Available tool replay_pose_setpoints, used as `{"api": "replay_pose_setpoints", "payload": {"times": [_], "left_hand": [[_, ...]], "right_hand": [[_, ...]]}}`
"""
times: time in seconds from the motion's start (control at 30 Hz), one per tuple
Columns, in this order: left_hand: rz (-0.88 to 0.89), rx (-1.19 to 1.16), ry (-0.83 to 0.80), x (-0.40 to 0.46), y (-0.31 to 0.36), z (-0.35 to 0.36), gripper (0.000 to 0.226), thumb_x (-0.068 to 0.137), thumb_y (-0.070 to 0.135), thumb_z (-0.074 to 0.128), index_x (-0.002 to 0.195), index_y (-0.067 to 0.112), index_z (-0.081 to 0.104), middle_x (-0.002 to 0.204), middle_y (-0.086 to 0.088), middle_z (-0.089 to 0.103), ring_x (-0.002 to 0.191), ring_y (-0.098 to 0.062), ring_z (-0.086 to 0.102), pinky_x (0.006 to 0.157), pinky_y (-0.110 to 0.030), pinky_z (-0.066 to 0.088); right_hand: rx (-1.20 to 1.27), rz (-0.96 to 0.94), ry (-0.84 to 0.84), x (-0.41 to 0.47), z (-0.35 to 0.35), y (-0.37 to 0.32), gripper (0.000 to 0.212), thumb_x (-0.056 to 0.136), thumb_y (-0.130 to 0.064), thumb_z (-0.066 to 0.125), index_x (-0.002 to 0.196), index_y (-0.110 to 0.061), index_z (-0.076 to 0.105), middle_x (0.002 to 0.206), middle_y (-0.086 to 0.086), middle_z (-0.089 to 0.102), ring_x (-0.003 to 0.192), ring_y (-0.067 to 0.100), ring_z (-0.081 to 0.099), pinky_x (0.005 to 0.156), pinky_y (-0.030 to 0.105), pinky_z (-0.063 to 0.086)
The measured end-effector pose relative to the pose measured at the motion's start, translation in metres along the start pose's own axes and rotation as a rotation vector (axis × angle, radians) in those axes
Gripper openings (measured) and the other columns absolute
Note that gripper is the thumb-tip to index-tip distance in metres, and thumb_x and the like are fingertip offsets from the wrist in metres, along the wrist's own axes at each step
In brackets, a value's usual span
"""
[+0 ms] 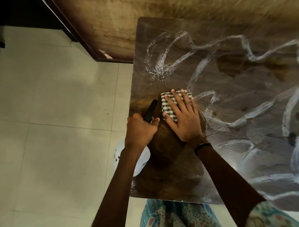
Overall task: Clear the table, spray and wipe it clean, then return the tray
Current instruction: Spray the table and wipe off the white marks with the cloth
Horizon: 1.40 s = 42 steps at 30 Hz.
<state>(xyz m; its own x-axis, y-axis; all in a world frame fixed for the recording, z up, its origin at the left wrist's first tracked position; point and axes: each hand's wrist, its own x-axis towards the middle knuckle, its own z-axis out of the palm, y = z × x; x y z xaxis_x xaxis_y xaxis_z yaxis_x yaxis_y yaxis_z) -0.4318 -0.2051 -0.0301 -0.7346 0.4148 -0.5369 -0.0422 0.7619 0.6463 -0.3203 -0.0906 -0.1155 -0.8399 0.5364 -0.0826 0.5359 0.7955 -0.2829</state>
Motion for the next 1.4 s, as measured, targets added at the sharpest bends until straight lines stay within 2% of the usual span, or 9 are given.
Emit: {"api": "replay_pose_setpoints", "payload": {"times": [0.23,0.33,0.43,0.6,0.8,0.93,1.13,1.23,1.4], "left_hand": [[-0.001,0.027,0.051,0.013,0.014,0.006,0.032,0.078,0.032,0.073,0.088,0.003,0.063,0.088,-0.012,0.066,0.084,-0.024,0.062,0.076,-0.028,0.049],[-0.020,-0.007,0.055,0.015,0.018,0.001,0.023,0.080,0.029,0.072,0.081,0.013,0.056,0.084,-0.006,0.061,0.078,-0.017,0.055,0.073,-0.025,0.044],[-0.031,0.021,0.071,0.019,0.016,0.000,0.030,0.080,0.033,0.072,0.090,0.007,0.061,0.091,-0.012,0.063,0.079,-0.017,0.055,0.070,-0.024,0.043],[-0.047,-0.025,0.060,0.025,0.015,-0.009,0.030,0.078,0.033,0.073,0.087,0.006,0.065,0.078,-0.004,0.064,0.073,-0.016,0.059,0.059,-0.014,0.039],[-0.037,-0.098,0.110,0.026,0.018,-0.020,0.021,0.078,0.029,0.073,0.081,0.011,0.062,0.067,0.008,0.058,0.068,-0.007,0.055,0.062,-0.012,0.038],[-0.031,-0.087,0.153,0.029,0.021,-0.022,0.026,0.076,0.028,0.076,0.087,0.006,0.067,0.068,0.003,0.060,0.071,-0.018,0.058,0.059,-0.011,0.039],[-0.013,-0.079,0.127,0.029,0.029,-0.024,0.032,0.077,0.029,0.074,0.102,0.010,0.068,0.082,-0.002,0.064,0.079,-0.018,0.058,0.065,-0.016,0.042],[-0.064,-0.102,0.117,0.029,0.033,-0.024,0.022,0.077,0.030,0.073,0.086,0.013,0.062,0.070,0.002,0.058,0.075,-0.019,0.056,0.063,-0.018,0.043],[-0.092,-0.133,0.097,0.035,0.041,-0.021,0.021,0.077,0.030,0.073,0.075,0.016,0.058,0.067,0.006,0.056,0.076,-0.018,0.056,0.061,-0.016,0.039]], "right_hand": [[-0.023,-0.065,-0.009,-0.002,-0.002,0.013,0.061,0.098,-0.052,0.040,0.151,-0.027,0.026,0.160,0.001,0.020,0.149,0.023,0.011,0.119,0.047,0.016],[-0.008,-0.037,0.019,-0.002,-0.001,0.014,0.058,0.097,-0.052,0.040,0.148,-0.027,0.033,0.153,0.006,0.033,0.144,0.027,0.024,0.116,0.046,0.023],[-0.018,-0.053,0.026,-0.001,-0.001,0.017,0.056,0.097,-0.052,0.037,0.146,-0.026,0.038,0.147,0.006,0.043,0.139,0.028,0.030,0.111,0.046,0.029],[-0.027,-0.096,0.003,0.015,-0.008,0.028,0.054,0.101,-0.050,0.028,0.147,-0.024,0.035,0.153,0.003,0.036,0.145,0.025,0.023,0.119,0.045,0.018],[0.062,0.030,0.027,0.088,-0.005,-0.010,0.057,0.098,-0.051,0.030,0.149,-0.025,0.031,0.158,0.001,0.025,0.148,0.026,0.013,0.120,0.047,0.008],[0.005,-0.196,-0.117,0.115,0.005,-0.052,0.059,0.095,-0.046,0.023,0.151,-0.025,0.025,0.160,0.005,0.019,0.148,0.031,0.008,0.121,0.050,0.004],[0.050,-0.436,-0.122,0.043,0.002,-0.015,0.048,0.096,-0.044,0.040,0.136,-0.019,0.052,0.150,0.007,0.040,0.146,0.027,0.023,0.120,0.047,0.015],[-0.017,-0.334,-0.120,0.026,-0.015,0.036,0.056,0.098,-0.051,0.034,0.149,-0.027,0.031,0.158,0.001,0.024,0.148,0.022,0.011,0.120,0.046,0.012],[0.016,-0.073,-0.037,0.066,-0.015,0.034,0.056,0.098,-0.049,0.034,0.149,-0.025,0.031,0.158,0.001,0.025,0.148,0.024,0.012,0.119,0.050,0.014]]}}
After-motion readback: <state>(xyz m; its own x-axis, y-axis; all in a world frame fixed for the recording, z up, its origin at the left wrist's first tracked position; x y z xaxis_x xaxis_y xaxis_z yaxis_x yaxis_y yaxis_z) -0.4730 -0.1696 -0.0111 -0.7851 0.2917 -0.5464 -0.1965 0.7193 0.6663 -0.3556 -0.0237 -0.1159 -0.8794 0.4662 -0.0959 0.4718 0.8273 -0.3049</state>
